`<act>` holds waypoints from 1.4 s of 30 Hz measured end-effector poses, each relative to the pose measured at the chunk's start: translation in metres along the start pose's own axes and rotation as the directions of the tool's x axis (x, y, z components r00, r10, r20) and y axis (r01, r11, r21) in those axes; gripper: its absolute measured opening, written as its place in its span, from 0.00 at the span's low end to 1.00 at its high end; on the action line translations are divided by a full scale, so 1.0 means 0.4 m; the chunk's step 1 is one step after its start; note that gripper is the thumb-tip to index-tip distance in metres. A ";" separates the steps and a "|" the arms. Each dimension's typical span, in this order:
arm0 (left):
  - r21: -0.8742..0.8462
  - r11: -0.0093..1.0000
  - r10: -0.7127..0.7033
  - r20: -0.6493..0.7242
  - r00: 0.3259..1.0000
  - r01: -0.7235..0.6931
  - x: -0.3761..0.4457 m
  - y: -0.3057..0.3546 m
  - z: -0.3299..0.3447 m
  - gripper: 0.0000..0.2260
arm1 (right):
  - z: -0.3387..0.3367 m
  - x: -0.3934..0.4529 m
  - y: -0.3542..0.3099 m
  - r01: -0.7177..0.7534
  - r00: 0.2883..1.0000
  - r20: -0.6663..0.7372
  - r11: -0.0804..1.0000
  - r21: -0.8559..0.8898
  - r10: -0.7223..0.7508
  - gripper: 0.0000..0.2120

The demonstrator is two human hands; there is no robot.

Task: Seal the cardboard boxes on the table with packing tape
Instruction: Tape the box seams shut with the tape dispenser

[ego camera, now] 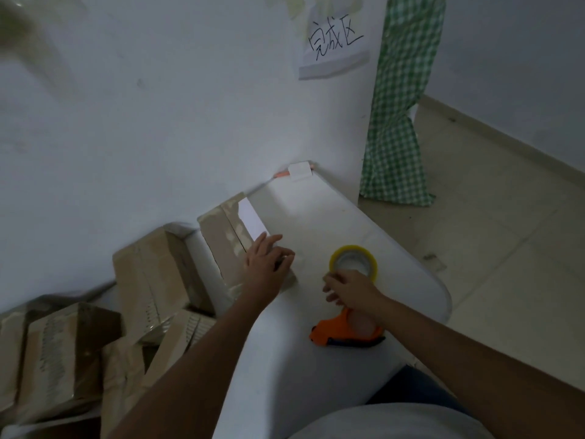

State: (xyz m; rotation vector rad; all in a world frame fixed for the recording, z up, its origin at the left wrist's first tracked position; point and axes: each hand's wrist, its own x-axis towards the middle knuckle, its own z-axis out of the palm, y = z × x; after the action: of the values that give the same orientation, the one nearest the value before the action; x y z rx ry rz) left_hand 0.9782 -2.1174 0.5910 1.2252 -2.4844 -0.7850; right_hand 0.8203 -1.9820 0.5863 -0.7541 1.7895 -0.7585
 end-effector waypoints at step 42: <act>0.502 0.845 0.185 0.047 0.982 -0.183 -0.056 -0.102 0.003 0.36 | 0.057 0.095 -0.049 0.202 0.945 -0.288 0.969 0.145 -0.154 0.07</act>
State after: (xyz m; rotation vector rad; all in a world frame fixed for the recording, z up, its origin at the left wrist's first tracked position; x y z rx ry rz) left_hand 1.0179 -2.1193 0.5666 1.0946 -2.8528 -0.0708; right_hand 0.8336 -2.0270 0.5739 -0.7281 1.8868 -1.1731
